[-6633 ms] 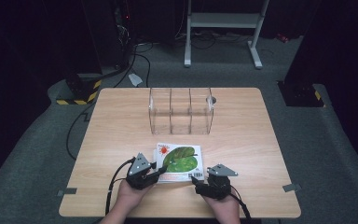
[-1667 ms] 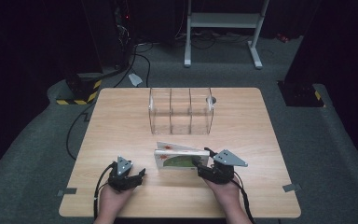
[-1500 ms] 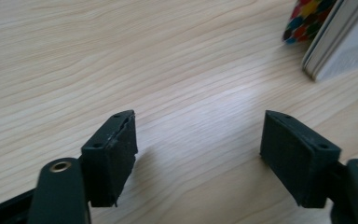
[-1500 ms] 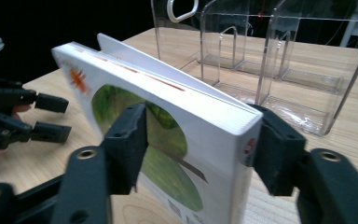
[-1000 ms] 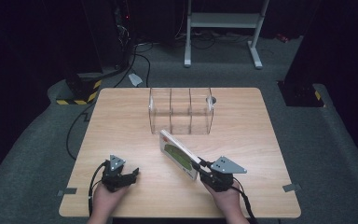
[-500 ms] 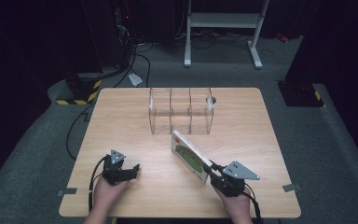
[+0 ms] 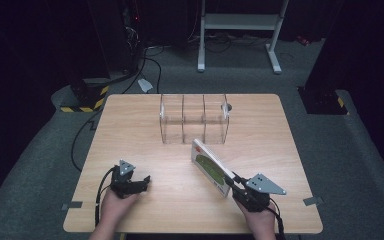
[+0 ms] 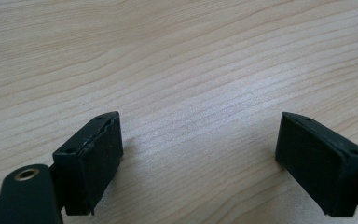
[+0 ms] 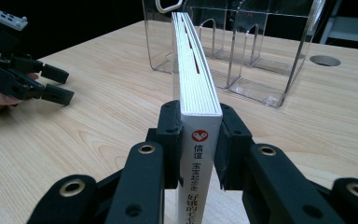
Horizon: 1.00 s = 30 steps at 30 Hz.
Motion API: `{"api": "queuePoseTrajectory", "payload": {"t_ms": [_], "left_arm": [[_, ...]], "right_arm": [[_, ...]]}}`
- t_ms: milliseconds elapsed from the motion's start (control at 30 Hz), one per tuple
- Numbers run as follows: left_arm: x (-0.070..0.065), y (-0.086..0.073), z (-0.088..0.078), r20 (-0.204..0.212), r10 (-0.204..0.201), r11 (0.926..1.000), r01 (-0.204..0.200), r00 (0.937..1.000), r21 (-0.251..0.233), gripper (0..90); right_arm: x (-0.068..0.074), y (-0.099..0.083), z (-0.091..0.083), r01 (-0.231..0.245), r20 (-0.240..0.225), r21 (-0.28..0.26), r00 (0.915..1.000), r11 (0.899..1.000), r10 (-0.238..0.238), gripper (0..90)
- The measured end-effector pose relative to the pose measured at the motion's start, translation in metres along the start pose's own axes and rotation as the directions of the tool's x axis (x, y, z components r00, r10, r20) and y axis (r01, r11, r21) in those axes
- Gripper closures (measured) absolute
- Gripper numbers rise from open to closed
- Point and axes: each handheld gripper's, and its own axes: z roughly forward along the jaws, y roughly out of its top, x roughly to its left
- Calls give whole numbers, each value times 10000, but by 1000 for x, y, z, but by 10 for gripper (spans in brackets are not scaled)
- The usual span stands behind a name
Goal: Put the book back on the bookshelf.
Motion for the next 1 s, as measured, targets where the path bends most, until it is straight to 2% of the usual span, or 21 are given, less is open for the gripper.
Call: {"api": "queuePoseTrajectory", "payload": {"t_ms": [167, 400, 633, 867, 1000], "left_arm": [[-1, 0, 0, 8, 9, 10000, -9, 10000, -3, 151], [-1, 0, -1, 18, 21, 10000, -21, 10000, 7, 151], [-1, -1, -1, 6, 37, 10000, -37, 10000, -4, 151], [-1, -1, -1, 25, 28, 10000, -28, 10000, 8, 153], [-1, -1, -1, 24, 29, 10000, -29, 10000, 8, 153]], "right_arm": [[0, 0, 2, -167, 98, -31, 9998, 9999, 168, 724], [3, 1, 6, -272, 144, -47, 9995, 9996, 273, 639], [11, -1, 16, -315, 391, 165, 9988, 9994, 308, 573], [18, -1, 24, -208, 655, 359, 9977, 9991, 184, 625], [19, 0, 25, -305, 859, 444, 9959, 9985, 266, 621]]}}
